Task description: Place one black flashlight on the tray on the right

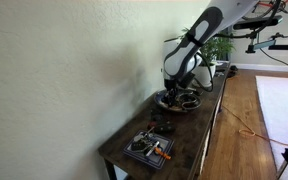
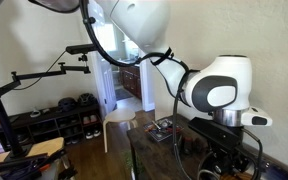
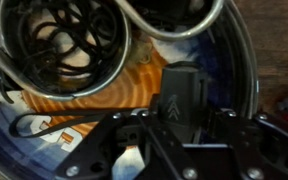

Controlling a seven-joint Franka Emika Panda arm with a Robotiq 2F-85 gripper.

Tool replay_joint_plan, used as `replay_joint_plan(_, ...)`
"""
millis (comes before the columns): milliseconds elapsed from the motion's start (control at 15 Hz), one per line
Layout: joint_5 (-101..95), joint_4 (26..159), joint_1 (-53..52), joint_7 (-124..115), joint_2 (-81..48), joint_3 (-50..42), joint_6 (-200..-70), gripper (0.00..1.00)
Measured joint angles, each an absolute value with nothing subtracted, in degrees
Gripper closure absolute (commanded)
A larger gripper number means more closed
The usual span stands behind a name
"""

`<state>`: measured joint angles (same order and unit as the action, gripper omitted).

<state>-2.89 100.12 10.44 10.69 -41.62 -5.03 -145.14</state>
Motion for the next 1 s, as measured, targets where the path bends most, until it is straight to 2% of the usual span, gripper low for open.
replay_joint_plan(67,-2.8,99.5,10.6,10.7,-42.3,-4.7,-145.0,0.35)
replay_joint_plan(133,-2.7,99.0,10.6,10.7,-42.8,-4.5,-144.9,0.35)
replay_joint_plan(200,-2.6,98.9,10.7,10.7,-43.1,-4.4,-144.9,0.31)
replay_joint_plan(467,-2.5,98.9,10.9,10.7,-43.1,-4.3,-144.9,0.05)
replay_joint_plan(600,-2.5,99.0,10.9,10.7,-42.6,-4.3,-144.9,0.00)
replay_joint_plan(1000,-2.5,102.3,10.4,10.7,-38.3,-4.1,-142.5,0.00)
